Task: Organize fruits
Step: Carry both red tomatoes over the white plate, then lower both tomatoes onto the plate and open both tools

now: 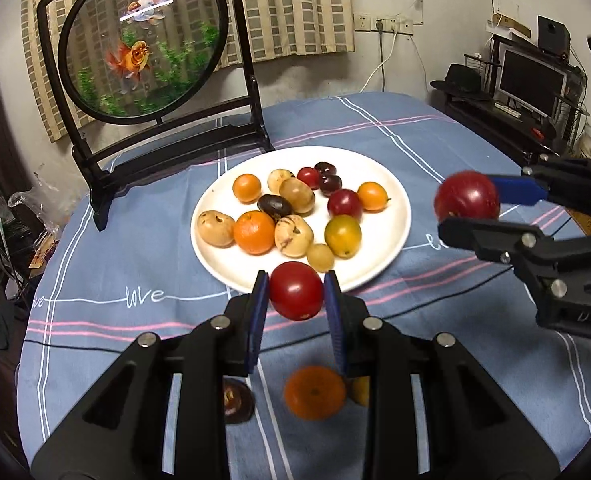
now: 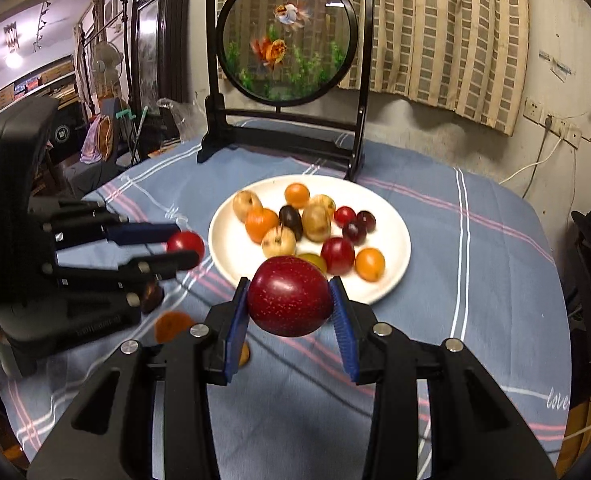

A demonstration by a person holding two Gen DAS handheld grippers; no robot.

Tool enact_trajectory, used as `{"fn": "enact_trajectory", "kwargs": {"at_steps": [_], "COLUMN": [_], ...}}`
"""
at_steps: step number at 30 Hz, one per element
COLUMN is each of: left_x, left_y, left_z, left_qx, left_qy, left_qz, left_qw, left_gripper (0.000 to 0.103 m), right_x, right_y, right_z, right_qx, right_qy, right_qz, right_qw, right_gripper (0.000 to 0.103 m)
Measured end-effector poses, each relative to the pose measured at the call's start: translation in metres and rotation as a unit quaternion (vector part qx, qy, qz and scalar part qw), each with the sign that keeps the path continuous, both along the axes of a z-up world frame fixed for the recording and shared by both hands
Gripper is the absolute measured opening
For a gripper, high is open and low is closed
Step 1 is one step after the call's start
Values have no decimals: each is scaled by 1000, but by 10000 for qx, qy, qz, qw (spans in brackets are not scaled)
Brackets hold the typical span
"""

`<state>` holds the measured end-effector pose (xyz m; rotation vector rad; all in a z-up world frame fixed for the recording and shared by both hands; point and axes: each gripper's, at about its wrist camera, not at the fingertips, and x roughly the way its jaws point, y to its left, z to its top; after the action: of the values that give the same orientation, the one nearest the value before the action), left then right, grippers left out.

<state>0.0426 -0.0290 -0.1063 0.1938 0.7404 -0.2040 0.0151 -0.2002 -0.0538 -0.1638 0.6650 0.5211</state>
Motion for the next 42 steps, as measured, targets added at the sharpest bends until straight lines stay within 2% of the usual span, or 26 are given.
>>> {"fn": "enact_trajectory", "kwargs": {"at_steps": [10, 19, 29, 37, 38, 39, 40, 41, 42], "left_x": [30, 78, 107, 124, 126, 129, 130, 131, 131], "left_y": [6, 14, 14, 13, 11, 9, 8, 7, 7], "left_z": [-12, -23, -35, -27, -28, -29, -29, -30, -30], "left_qx": [137, 271, 379, 216, 234, 271, 266, 255, 260], "left_qy": [95, 217, 343, 319, 319, 326, 345, 351, 321], "left_qz": [142, 455, 579, 663, 638, 632, 628, 616, 630], "left_qw": [9998, 9984, 9970, 9971, 9972, 9971, 9971, 9972, 9972], "left_gripper": [28, 28, 28, 29, 31, 39, 43, 53, 59], "right_x": [46, 97, 138, 161, 164, 168, 169, 168, 166], "right_y": [13, 24, 27, 33, 35, 37, 37, 36, 33], "right_z": [-5, -8, -25, -43, -46, -48, -49, -47, -44], "right_qx": [18, 59, 32, -7, -23, -84, -167, -141, -18], "right_qy": [146, 217, 445, 728, 821, 902, 850, 753, 711], "right_qz": [-96, -275, -510, -626, -599, -606, -724, -802, -792], "right_qw": [9998, 9994, 9977, 9954, 9948, 9940, 9936, 9938, 9943], "right_gripper": [39, 39, 39, 40, 41, 45, 50, 64, 67]}}
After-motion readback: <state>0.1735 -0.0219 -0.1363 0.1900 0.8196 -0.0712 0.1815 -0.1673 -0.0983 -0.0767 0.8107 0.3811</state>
